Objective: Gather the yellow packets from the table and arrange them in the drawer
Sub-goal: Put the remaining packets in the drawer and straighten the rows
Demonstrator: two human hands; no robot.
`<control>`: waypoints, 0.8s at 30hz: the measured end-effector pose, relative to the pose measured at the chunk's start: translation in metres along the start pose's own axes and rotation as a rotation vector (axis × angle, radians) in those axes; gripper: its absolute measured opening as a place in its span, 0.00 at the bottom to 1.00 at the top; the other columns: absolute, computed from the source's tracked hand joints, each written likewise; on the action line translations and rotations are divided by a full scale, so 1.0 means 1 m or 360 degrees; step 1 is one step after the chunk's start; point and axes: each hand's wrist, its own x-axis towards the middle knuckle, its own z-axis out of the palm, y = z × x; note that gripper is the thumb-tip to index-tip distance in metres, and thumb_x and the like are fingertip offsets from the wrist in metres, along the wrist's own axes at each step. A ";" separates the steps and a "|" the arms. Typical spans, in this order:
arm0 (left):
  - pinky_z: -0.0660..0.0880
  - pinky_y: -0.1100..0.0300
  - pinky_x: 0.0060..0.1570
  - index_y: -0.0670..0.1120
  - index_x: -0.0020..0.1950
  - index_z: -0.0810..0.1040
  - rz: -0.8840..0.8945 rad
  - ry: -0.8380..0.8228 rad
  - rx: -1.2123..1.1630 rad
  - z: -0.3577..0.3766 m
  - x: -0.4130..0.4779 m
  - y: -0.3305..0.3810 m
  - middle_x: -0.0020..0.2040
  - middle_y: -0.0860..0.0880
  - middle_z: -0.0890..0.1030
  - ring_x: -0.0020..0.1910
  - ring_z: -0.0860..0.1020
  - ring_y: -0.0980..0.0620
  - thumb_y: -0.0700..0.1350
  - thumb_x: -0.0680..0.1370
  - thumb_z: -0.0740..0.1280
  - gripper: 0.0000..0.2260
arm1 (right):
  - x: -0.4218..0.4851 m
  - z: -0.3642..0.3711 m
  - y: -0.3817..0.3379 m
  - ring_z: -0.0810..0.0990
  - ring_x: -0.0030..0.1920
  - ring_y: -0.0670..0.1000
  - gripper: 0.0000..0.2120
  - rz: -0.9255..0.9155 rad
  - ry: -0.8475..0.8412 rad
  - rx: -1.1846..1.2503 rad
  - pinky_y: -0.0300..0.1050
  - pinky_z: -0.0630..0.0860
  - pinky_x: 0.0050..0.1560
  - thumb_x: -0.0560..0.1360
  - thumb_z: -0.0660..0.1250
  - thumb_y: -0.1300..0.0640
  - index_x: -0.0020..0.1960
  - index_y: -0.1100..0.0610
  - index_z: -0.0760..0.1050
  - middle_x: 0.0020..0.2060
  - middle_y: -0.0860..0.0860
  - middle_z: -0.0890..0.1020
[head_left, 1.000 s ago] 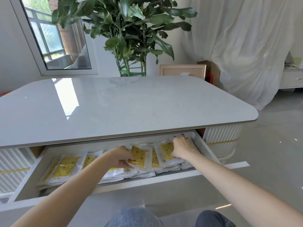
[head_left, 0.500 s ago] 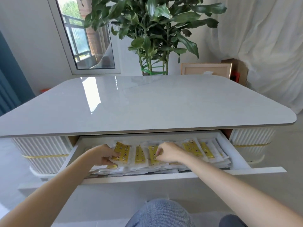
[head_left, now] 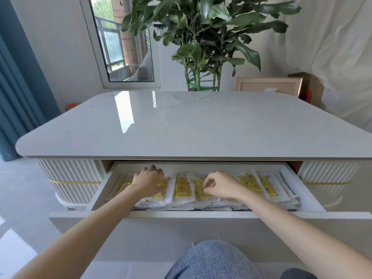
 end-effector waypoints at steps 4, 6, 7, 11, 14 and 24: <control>0.67 0.52 0.66 0.49 0.70 0.69 0.0177 -0.0416 -0.0041 0.000 -0.005 0.008 0.71 0.47 0.70 0.68 0.70 0.45 0.52 0.81 0.55 0.19 | -0.011 0.000 -0.001 0.80 0.50 0.47 0.07 -0.0042 0.0018 0.0030 0.44 0.77 0.52 0.76 0.66 0.53 0.52 0.51 0.80 0.45 0.44 0.79; 0.65 0.55 0.66 0.47 0.72 0.68 0.0177 -0.0440 -0.0076 -0.009 -0.011 0.016 0.71 0.47 0.70 0.68 0.70 0.46 0.51 0.83 0.51 0.19 | -0.018 -0.002 0.000 0.80 0.49 0.46 0.06 -0.0053 0.0046 0.0074 0.42 0.77 0.50 0.75 0.66 0.52 0.51 0.50 0.79 0.46 0.44 0.80; 0.65 0.56 0.66 0.46 0.72 0.67 0.0165 -0.0409 -0.0120 -0.016 -0.016 0.019 0.72 0.47 0.69 0.68 0.70 0.47 0.51 0.83 0.51 0.20 | -0.023 -0.004 0.001 0.79 0.48 0.44 0.06 -0.0063 0.0072 0.0088 0.40 0.75 0.48 0.75 0.66 0.52 0.51 0.49 0.79 0.45 0.44 0.80; 0.72 0.57 0.60 0.50 0.65 0.75 0.0195 -0.0032 -0.0409 -0.035 -0.045 0.024 0.65 0.51 0.77 0.61 0.76 0.50 0.50 0.82 0.55 0.15 | -0.046 -0.011 0.003 0.75 0.34 0.36 0.06 -0.0142 0.0280 0.0123 0.34 0.68 0.35 0.77 0.64 0.51 0.52 0.47 0.78 0.46 0.44 0.82; 0.73 0.60 0.45 0.55 0.58 0.78 0.0198 0.0403 -0.0593 -0.036 -0.075 0.028 0.56 0.55 0.82 0.53 0.79 0.52 0.52 0.81 0.56 0.13 | -0.064 -0.007 0.003 0.72 0.24 0.39 0.07 -0.0205 0.0544 0.0068 0.38 0.67 0.29 0.79 0.61 0.49 0.53 0.47 0.77 0.45 0.42 0.82; 0.65 0.56 0.62 0.49 0.65 0.74 0.0688 0.1207 -0.0156 0.000 -0.115 0.014 0.61 0.52 0.78 0.60 0.75 0.49 0.57 0.81 0.47 0.23 | -0.087 0.020 0.026 0.76 0.45 0.49 0.16 -0.0870 0.1374 -0.0408 0.46 0.75 0.43 0.79 0.58 0.48 0.51 0.57 0.79 0.41 0.47 0.82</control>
